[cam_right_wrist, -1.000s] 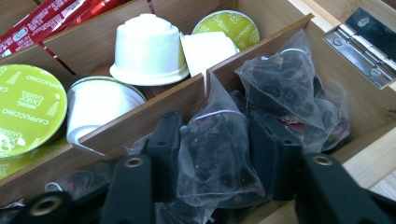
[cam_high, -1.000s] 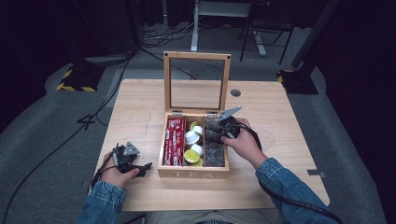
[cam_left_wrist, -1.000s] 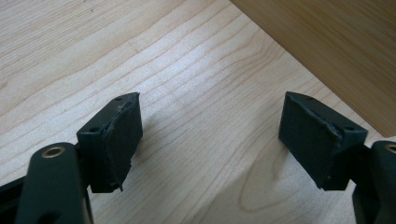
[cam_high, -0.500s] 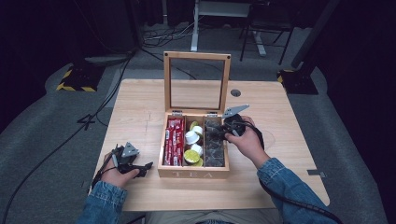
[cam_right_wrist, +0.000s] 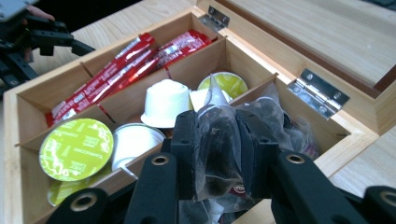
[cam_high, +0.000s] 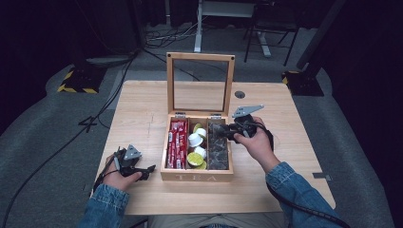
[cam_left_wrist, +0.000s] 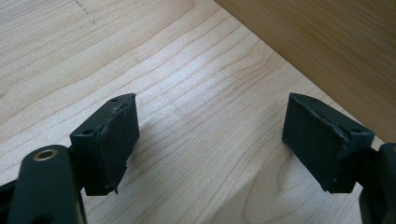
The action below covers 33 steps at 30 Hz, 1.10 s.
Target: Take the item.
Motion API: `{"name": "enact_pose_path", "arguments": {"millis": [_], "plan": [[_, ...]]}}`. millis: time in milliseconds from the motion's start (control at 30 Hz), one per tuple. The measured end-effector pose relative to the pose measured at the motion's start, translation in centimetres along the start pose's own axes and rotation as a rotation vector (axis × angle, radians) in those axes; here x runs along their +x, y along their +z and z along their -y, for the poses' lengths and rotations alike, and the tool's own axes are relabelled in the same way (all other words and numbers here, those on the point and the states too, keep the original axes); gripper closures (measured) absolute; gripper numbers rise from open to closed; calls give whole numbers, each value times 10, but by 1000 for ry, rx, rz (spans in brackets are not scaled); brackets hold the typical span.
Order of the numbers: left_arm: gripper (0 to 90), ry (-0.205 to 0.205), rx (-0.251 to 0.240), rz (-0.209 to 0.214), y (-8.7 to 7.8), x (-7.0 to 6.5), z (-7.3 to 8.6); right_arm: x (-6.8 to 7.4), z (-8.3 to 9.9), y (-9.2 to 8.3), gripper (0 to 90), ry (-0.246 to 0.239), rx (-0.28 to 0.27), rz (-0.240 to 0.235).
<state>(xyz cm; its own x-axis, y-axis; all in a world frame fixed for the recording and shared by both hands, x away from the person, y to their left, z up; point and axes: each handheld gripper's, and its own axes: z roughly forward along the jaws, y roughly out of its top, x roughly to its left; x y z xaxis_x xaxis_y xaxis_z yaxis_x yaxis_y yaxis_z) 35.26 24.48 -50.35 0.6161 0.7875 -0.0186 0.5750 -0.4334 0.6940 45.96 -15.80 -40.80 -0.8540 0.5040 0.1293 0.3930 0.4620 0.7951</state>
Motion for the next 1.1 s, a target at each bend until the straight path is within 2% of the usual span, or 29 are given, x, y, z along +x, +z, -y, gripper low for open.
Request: {"name": "enact_pose_path", "arguments": {"millis": [200, 333, 700, 1100], "plan": [[191, 2, 1, 3, 0, 0, 0, 4, -3, -10, 702, -16, -21, -2], [191, 3, 1, 3, 0, 0, 0, 7, -6, -24, 702, -41, -32, 3], [191, 3, -1, 2, 0, 0, 0, 6, -3, -70, 702, -71, -43, 70], [188, 5, -1, 5, 1, 1, -1, -3, 10, -113, 703, -48, -47, 151]]}}
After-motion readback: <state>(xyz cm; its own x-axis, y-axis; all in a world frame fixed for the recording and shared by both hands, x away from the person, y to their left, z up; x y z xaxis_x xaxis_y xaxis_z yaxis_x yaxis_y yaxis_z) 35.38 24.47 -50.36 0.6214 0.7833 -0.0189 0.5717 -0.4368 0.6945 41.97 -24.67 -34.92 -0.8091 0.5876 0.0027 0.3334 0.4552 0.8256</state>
